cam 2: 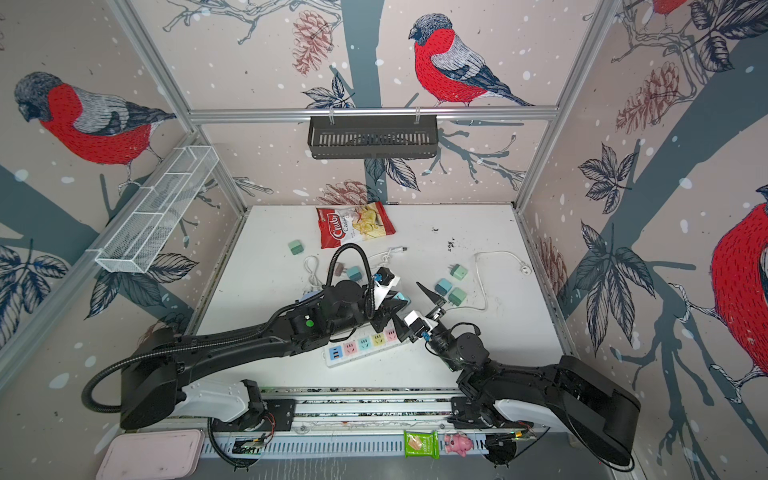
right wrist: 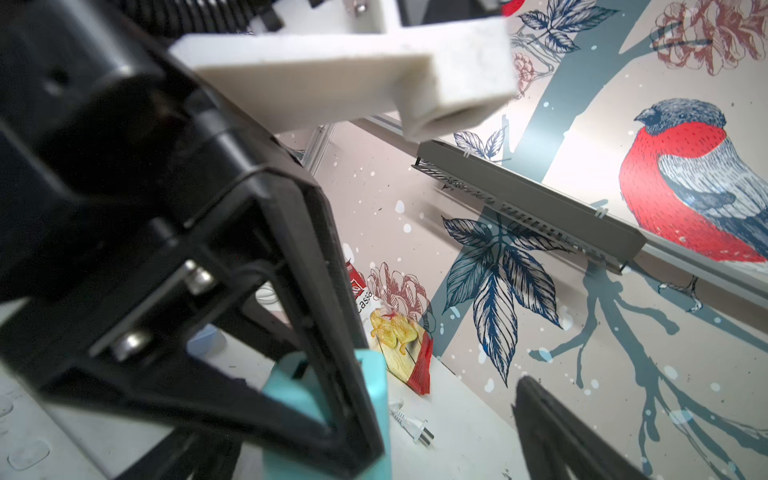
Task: Insert the plug
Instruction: 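Close the left gripper on the adapter held by the right gripper, then carry the teal adapter over the power strip with the left gripper while the right withdraws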
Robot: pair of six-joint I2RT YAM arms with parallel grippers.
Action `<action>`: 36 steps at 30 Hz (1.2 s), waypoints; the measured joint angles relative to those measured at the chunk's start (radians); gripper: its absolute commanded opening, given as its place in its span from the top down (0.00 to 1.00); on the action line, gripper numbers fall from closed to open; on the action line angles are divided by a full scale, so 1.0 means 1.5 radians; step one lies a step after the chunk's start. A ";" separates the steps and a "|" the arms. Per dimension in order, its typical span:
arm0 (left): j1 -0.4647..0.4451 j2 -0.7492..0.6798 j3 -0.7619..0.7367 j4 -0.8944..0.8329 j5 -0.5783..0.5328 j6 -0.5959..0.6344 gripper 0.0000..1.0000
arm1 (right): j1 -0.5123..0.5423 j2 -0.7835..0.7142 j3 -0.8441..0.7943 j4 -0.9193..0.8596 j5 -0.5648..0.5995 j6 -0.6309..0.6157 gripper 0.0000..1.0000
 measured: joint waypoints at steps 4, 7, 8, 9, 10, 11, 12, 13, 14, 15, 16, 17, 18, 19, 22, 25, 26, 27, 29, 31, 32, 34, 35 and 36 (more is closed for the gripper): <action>0.010 -0.024 -0.021 -0.002 -0.065 -0.005 1.00 | 0.002 0.032 -0.005 0.066 0.026 0.051 0.00; 0.009 -0.040 -0.044 0.001 -0.097 0.023 1.00 | 0.004 0.037 -0.013 0.097 0.039 0.076 0.00; 0.007 -0.044 -0.050 -0.003 -0.115 0.030 1.00 | 0.004 0.036 -0.014 0.104 0.048 0.083 0.00; 0.006 -0.047 -0.051 -0.008 -0.139 0.031 1.00 | 0.004 0.032 -0.014 0.108 0.055 0.091 0.00; 0.006 -0.051 -0.052 -0.011 -0.160 0.035 1.00 | 0.004 0.028 -0.014 0.110 0.065 0.093 0.00; 0.006 -0.056 -0.053 -0.011 -0.186 0.040 1.00 | 0.004 0.023 -0.014 0.113 0.073 0.098 0.00; 0.006 -0.062 -0.055 -0.011 -0.204 0.042 1.00 | 0.004 0.019 -0.014 0.115 0.083 0.107 0.00; 0.007 -0.068 -0.057 -0.011 -0.221 0.043 1.00 | 0.004 0.014 -0.013 0.117 0.094 0.108 0.00; 0.007 -0.073 -0.061 -0.011 -0.228 0.047 1.00 | 0.004 0.009 -0.010 0.117 0.114 0.113 0.00; 0.007 -0.076 -0.063 -0.011 -0.234 0.049 1.00 | 0.004 0.005 0.000 0.112 0.145 0.126 0.00; 0.006 -0.078 -0.064 -0.012 -0.237 0.056 1.00 | 0.004 0.002 0.013 0.101 0.177 0.132 0.00; 0.004 -0.078 -0.064 -0.013 -0.241 0.063 1.00 | 0.003 -0.005 0.040 0.077 0.226 0.149 0.00; 0.002 -0.076 -0.064 -0.014 -0.246 0.066 1.00 | -0.001 -0.012 0.067 0.046 0.266 0.167 0.00; 0.000 -0.072 -0.063 -0.015 -0.253 0.069 1.00 | -0.005 -0.020 0.090 0.012 0.293 0.184 0.00; -0.004 -0.043 -0.041 -0.040 -0.262 0.084 1.00 | -0.033 -0.041 0.137 -0.099 0.336 0.243 0.00; -0.008 -0.010 -0.007 -0.082 -0.258 0.095 1.00 | -0.065 -0.056 0.125 -0.158 0.348 0.298 0.00; -0.008 -0.003 0.004 -0.101 -0.253 0.095 1.00 | -0.078 -0.063 0.113 -0.164 0.348 0.316 0.00; -0.009 0.000 0.010 -0.118 -0.251 0.094 1.00 | -0.091 -0.071 0.100 -0.170 0.348 0.332 0.00; -0.009 0.001 0.011 -0.151 -0.241 0.086 1.00 | -0.116 -0.095 0.086 -0.184 0.340 0.365 0.00; -0.009 0.001 0.006 -0.177 -0.235 0.080 1.00 | -0.136 -0.122 0.084 -0.198 0.326 0.401 0.00; -0.010 -0.001 0.002 -0.193 -0.231 0.079 1.00 | -0.145 -0.136 0.084 -0.206 0.318 0.423 0.00; -0.010 -0.001 0.001 -0.222 -0.216 0.075 1.00 | -0.162 -0.156 0.086 -0.230 0.300 0.457 0.00; -0.010 -0.001 0.001 -0.230 -0.205 0.075 1.00 | -0.170 -0.164 0.089 -0.244 0.292 0.476 0.00; -0.010 -0.001 0.001 -0.235 -0.194 0.075 1.00 | -0.175 -0.168 0.090 -0.255 0.288 0.486 0.00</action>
